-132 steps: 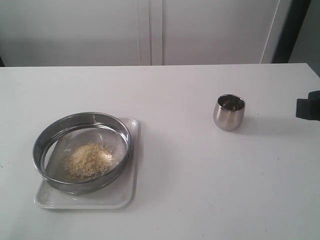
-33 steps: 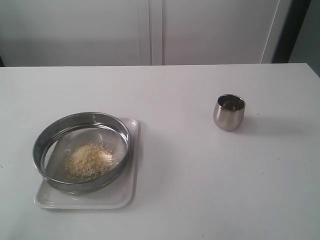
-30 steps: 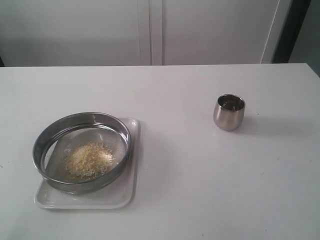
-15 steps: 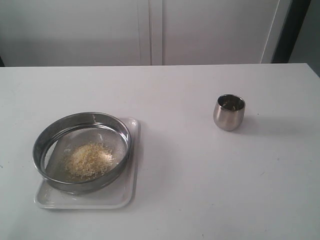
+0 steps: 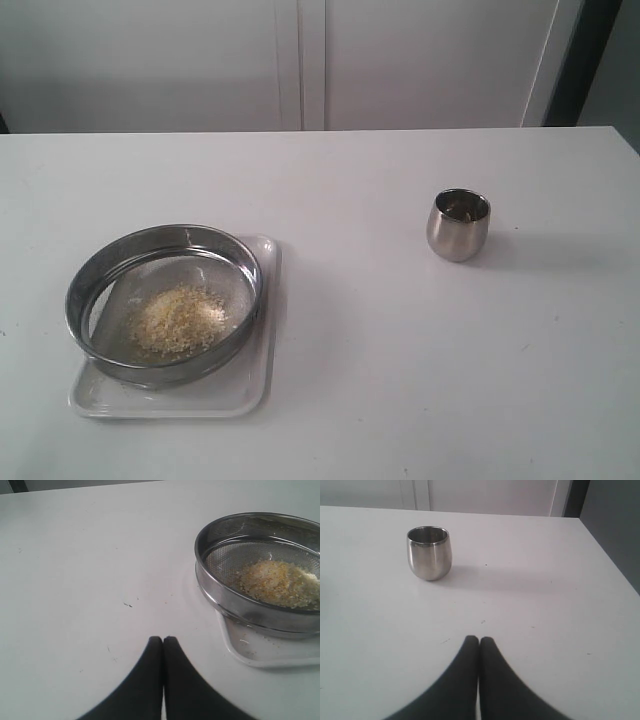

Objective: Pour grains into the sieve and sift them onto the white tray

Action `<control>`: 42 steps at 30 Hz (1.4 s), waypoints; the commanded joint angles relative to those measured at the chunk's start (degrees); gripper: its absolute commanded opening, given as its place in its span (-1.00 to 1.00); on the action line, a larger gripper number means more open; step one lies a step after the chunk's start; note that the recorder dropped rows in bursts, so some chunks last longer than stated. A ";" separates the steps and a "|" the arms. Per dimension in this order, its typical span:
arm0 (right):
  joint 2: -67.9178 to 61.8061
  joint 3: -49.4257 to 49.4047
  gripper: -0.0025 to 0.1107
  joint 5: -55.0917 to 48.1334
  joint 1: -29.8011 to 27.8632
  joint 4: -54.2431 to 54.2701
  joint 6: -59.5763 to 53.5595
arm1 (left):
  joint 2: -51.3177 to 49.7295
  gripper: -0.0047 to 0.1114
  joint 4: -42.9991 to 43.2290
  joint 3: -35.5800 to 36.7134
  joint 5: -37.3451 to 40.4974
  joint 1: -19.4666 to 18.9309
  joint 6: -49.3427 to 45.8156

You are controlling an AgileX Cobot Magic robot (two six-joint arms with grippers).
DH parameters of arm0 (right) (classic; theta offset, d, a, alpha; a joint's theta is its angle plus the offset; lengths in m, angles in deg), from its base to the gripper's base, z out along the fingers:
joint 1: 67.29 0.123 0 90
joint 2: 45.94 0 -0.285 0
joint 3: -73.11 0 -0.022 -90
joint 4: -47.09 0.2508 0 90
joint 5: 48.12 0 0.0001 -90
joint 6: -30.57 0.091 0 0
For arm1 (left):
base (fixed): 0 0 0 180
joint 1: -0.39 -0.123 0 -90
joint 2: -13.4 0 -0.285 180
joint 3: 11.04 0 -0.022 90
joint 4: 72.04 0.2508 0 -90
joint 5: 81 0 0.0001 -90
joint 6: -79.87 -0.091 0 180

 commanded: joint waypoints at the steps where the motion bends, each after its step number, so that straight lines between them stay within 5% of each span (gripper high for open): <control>1: 0.34 -0.37 -0.96 1.00 -0.43 0.15 0.09 | 0.28 -0.92 -0.04 0.11 -0.18 -0.21 0.14; 29: 0.34 -0.37 -0.96 1.00 -0.43 0.15 0.09 | 0.28 -0.92 0.03 0.11 -3.87 -0.21 0.14; 42: 0.34 -0.37 -0.96 1.00 -0.43 0.15 0.09 | 0.28 -0.92 0.03 0.11 -29.12 -0.21 0.55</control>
